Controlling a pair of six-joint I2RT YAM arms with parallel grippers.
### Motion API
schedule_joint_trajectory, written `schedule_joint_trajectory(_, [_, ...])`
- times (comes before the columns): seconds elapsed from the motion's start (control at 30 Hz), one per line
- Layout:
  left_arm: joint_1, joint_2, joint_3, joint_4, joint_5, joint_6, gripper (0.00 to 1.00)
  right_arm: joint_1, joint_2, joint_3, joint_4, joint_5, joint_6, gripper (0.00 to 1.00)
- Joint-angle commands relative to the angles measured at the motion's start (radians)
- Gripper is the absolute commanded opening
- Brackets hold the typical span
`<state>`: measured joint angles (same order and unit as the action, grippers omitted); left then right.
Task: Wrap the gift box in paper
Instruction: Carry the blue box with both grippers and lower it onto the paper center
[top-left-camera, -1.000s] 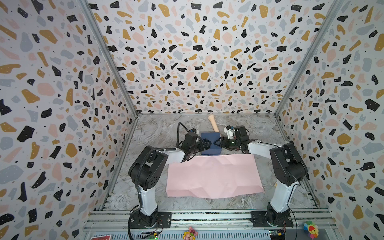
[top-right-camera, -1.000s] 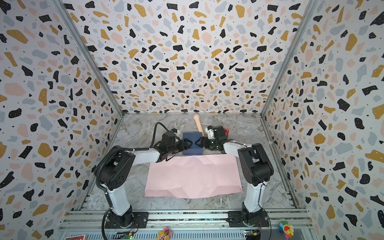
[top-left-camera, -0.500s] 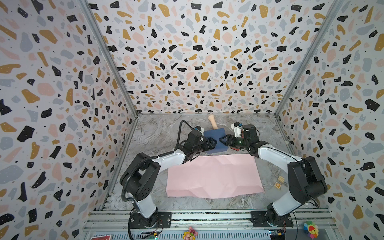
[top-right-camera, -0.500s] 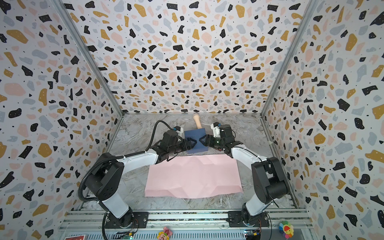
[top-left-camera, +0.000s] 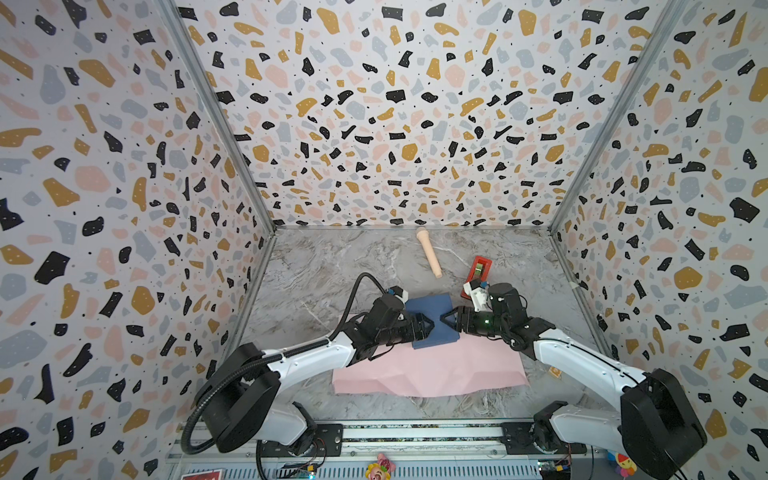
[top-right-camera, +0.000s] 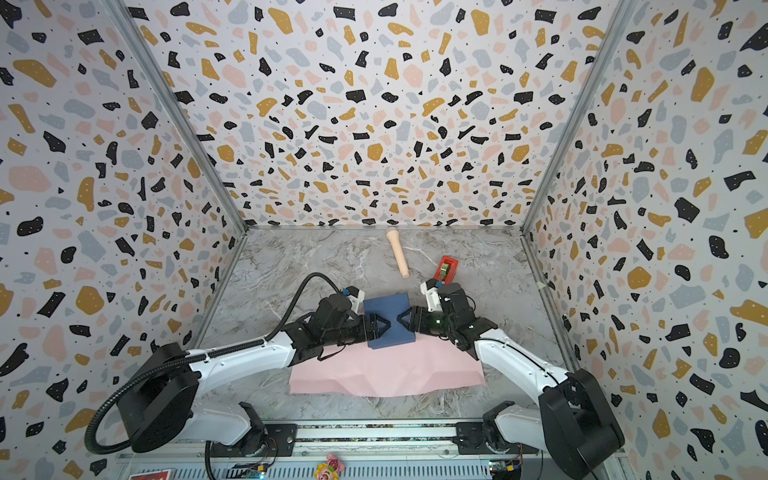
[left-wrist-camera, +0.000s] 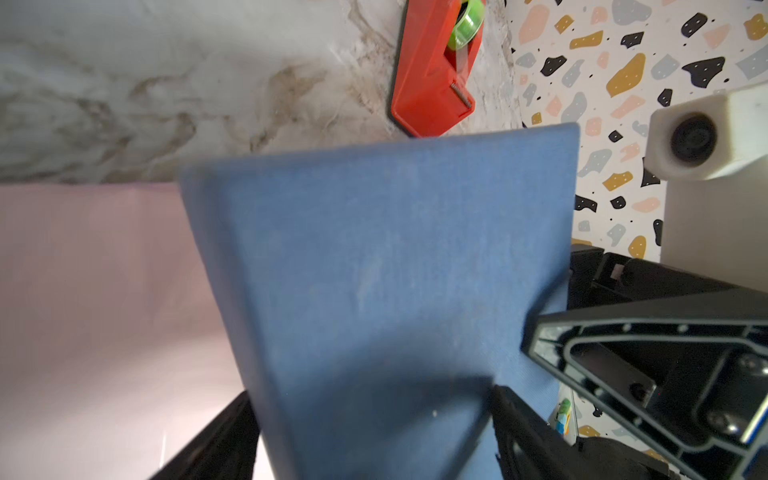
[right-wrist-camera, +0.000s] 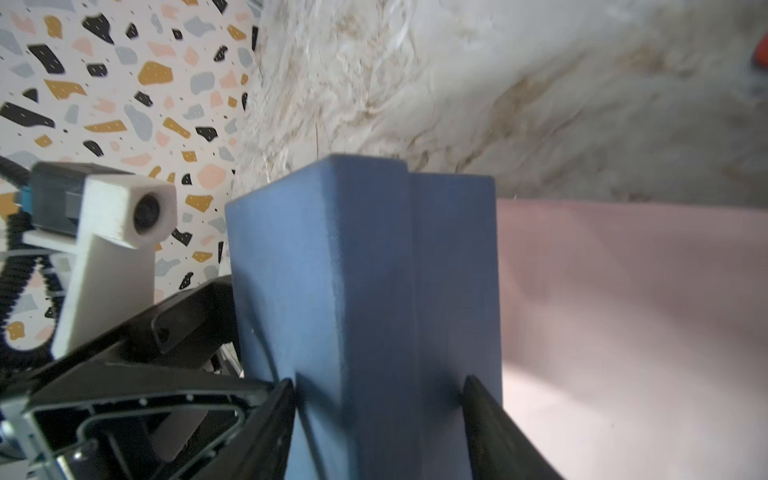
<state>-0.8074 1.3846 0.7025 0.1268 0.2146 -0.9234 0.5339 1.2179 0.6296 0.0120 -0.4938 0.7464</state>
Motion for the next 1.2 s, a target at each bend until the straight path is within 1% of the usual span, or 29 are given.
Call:
schedule_joint_trajectory(0.0, [-0.034, -0.04, -0.024, 0.173, 0.124, -0.046, 0.84, 0.084, -0.027, -0.033, 0.042, -0.095, 0.077, 0.63])
schedule_joint_trajectory(0.1, [-0.037, -0.046, -0.06, 0.182, 0.137, -0.056, 0.84, 0.116, -0.025, -0.063, 0.065, -0.068, 0.106, 0.63])
schedule_joint_trajectory(0.23, [-0.039, -0.034, -0.086, 0.201, 0.158, -0.063, 0.85, 0.131, -0.017, -0.069, 0.063, -0.054, 0.105, 0.63])
schedule_joint_trajectory(0.53, [-0.039, -0.019, -0.097, 0.192, 0.169, -0.053, 0.85, 0.13, 0.004, -0.07, 0.042, -0.034, 0.08, 0.63])
schedule_joint_trajectory(0.83, [-0.039, -0.011, -0.126, 0.198, 0.167, -0.052, 0.85, 0.129, 0.019, -0.103, 0.065, -0.017, 0.09, 0.65])
schedule_joint_trajectory(1.17, [-0.039, -0.002, -0.123, 0.143, 0.11, -0.003, 0.87, 0.127, 0.043, -0.116, 0.075, -0.011, 0.08, 0.67])
